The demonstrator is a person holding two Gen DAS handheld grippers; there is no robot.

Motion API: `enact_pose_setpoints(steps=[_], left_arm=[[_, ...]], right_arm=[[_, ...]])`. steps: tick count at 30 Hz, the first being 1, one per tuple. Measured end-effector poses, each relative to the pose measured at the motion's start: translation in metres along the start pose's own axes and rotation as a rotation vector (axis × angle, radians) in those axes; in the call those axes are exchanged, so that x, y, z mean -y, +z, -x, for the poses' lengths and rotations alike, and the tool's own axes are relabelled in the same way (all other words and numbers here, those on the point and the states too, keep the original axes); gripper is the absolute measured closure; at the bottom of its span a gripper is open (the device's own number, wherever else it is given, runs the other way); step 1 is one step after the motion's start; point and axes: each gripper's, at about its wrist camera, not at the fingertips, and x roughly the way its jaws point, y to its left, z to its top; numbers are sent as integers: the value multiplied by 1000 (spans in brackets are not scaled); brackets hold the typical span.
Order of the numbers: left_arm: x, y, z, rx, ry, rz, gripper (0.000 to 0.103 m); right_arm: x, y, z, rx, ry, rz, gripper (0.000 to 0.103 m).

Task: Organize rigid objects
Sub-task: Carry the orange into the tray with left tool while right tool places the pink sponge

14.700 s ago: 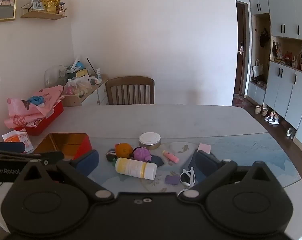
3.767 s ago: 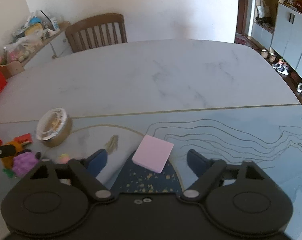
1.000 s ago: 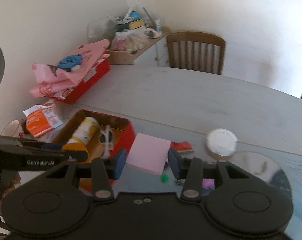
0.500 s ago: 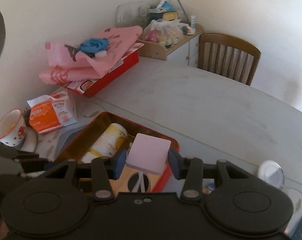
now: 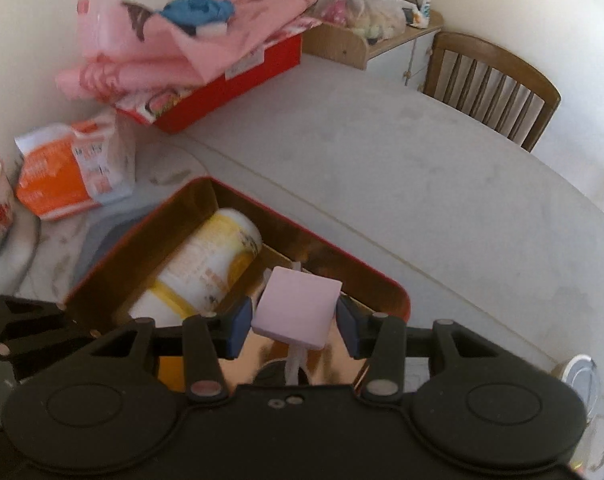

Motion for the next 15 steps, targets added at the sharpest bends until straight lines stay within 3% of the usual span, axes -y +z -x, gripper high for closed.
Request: enact_pose_setpoints(steps=[15], left_arm=[[-7,7,-9,-6,-48,11,52]], right_arm=[[9,-5,-14,-49,15,-61,59]])
